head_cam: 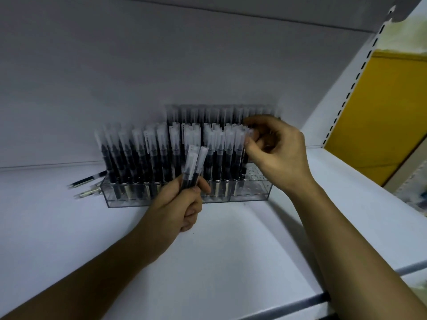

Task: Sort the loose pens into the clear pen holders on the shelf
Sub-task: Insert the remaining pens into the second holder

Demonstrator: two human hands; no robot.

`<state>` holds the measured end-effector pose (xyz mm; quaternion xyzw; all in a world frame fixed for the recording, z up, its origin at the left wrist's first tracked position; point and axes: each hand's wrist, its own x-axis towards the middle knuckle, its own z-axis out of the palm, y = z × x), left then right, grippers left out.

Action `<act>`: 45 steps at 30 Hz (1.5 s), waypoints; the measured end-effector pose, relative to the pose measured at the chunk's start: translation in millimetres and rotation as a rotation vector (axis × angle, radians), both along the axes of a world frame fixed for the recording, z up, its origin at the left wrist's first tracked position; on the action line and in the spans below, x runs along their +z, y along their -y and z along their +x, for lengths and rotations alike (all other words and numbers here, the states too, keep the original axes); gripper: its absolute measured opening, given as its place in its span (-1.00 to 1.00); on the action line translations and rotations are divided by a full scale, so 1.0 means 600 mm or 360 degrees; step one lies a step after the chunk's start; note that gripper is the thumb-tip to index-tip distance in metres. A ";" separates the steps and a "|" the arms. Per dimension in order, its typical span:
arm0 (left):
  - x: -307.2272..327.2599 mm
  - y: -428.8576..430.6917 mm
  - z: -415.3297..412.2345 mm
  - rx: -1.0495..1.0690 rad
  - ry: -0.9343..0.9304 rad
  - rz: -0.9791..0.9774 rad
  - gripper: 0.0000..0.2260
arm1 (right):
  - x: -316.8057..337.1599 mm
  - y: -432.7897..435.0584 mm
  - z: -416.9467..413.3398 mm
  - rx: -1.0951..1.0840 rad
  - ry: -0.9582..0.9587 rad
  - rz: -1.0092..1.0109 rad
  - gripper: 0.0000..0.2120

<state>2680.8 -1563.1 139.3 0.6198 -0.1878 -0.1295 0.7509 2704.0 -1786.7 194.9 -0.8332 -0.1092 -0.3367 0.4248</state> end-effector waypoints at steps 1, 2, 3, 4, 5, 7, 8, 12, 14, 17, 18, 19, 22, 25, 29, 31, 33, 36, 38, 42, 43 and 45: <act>0.001 0.000 0.000 -0.0020 0.0014 -0.0016 -0.85 | 0.002 -0.001 -0.003 -0.0012 0.0024 -0.0024 -0.68; 0.002 -0.001 -0.001 -0.0044 0.0033 -0.0024 -0.84 | 0.003 -0.003 -0.005 -0.0030 0.0077 -0.0026 -0.68; 0.003 -0.001 -0.002 -0.0063 0.0056 -0.0020 -0.83 | 0.004 -0.006 -0.008 -0.0035 0.0146 0.0012 -0.68; 0.003 -0.002 -0.003 -0.0075 0.0080 -0.0008 -0.82 | 0.005 -0.009 -0.011 -0.0020 0.0215 0.0075 -0.70; 0.004 -0.002 -0.005 -0.0084 0.0102 -0.0001 -0.81 | 0.005 -0.014 -0.014 0.0021 0.0268 0.0132 -0.73; 0.005 -0.003 -0.008 -0.0093 0.0132 0.0013 -0.79 | 0.002 -0.028 -0.022 0.0190 0.0290 0.0190 -0.80; 0.006 -0.003 -0.009 -0.0090 0.0148 0.0025 -0.78 | -0.001 -0.036 -0.025 0.0307 0.0249 0.0207 -0.83; 0.006 -0.001 -0.011 -0.0062 0.0167 0.0105 -0.69 | -0.013 -0.060 -0.030 0.0720 -0.0048 0.0321 -0.81; 0.009 -0.002 -0.012 -0.0070 0.0160 0.0106 -0.76 | -0.016 -0.065 -0.031 0.0809 -0.0124 0.0315 -0.79; 0.012 -0.003 -0.015 -0.0068 0.0155 0.0139 -0.75 | -0.013 -0.068 -0.029 0.0854 -0.0189 0.0356 -0.82; 0.012 -0.003 -0.016 -0.0060 0.0147 0.0155 -0.72 | -0.010 -0.068 -0.029 0.0861 -0.0190 0.0398 -0.83; 0.013 -0.003 -0.018 -0.0056 0.0130 0.0152 -0.71 | -0.007 -0.065 -0.030 0.0865 -0.0169 0.0455 -0.85; 0.014 -0.002 -0.021 -0.0077 0.0048 0.0118 -0.65 | 0.004 -0.051 -0.031 0.0837 -0.0079 0.0673 -0.89; 0.011 -0.001 -0.018 -0.0088 0.0073 0.0153 -0.67 | 0.015 -0.034 -0.026 0.0744 0.0002 0.0896 -0.91; 0.009 -0.001 -0.012 -0.0089 0.0263 0.0163 -0.73 | 0.024 -0.021 -0.021 0.0612 0.0068 0.1119 -0.92; 0.007 -0.002 -0.009 -0.0045 0.0360 0.0176 -0.73 | 0.024 -0.018 -0.018 0.0559 0.0124 0.1131 -0.93; 0.002 -0.002 -0.006 -0.0005 0.0410 0.0121 -0.74 | 0.024 -0.017 -0.015 0.0488 0.0166 0.1122 -0.94; 0.000 -0.001 -0.003 0.0021 0.0377 0.0039 -0.76 | 0.024 -0.016 -0.014 0.0359 0.0197 0.1090 -0.96; -0.004 -0.002 0.003 0.0010 0.0335 0.0061 -0.80 | 0.024 -0.015 -0.015 0.0242 0.0223 0.1045 -0.94; -0.009 0.001 0.018 -0.0028 0.0147 0.0098 -0.73 | 0.026 -0.011 -0.016 0.0051 0.0353 0.0937 -0.96; -0.008 0.001 0.019 -0.0013 0.0123 0.0102 -0.72 | 0.026 -0.010 -0.016 0.0005 0.0385 0.0890 -0.96; -0.008 -0.001 0.015 0.0014 0.0143 0.0130 -0.73 | 0.025 -0.009 -0.015 -0.0069 0.0431 0.0810 -0.95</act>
